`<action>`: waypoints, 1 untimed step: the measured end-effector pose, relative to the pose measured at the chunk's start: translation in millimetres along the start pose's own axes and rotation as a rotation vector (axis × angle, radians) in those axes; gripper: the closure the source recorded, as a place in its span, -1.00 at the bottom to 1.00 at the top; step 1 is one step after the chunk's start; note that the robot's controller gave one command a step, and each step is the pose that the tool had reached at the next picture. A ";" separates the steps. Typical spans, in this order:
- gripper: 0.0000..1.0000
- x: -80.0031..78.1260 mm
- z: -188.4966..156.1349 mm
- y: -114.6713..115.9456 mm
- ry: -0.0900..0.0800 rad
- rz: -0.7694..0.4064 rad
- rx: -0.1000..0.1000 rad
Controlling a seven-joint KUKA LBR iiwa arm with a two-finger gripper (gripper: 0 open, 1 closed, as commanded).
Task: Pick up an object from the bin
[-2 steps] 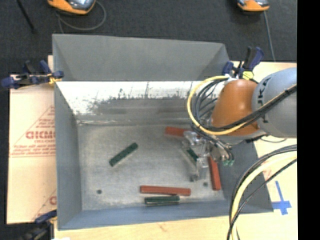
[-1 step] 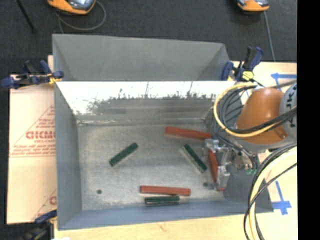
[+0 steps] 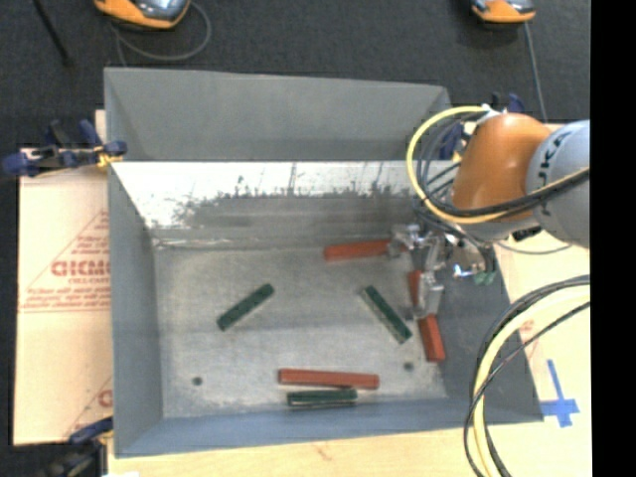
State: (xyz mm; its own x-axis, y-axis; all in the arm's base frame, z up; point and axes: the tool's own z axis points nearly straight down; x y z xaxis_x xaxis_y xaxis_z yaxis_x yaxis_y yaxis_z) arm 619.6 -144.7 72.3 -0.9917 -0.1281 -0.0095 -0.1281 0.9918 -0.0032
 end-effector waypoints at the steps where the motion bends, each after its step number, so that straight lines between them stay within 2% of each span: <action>1: -1.00 20.6 -56.4 57.4 0.003 0.284 -0.003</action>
Offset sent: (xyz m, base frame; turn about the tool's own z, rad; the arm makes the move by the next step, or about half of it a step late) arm -0.0305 0.0530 0.0533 0.2879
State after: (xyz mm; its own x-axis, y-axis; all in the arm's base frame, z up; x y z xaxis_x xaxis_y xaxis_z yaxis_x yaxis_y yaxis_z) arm 591.2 -90.3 128.3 -0.9879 0.1547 -0.0063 0.1547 0.9880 0.0025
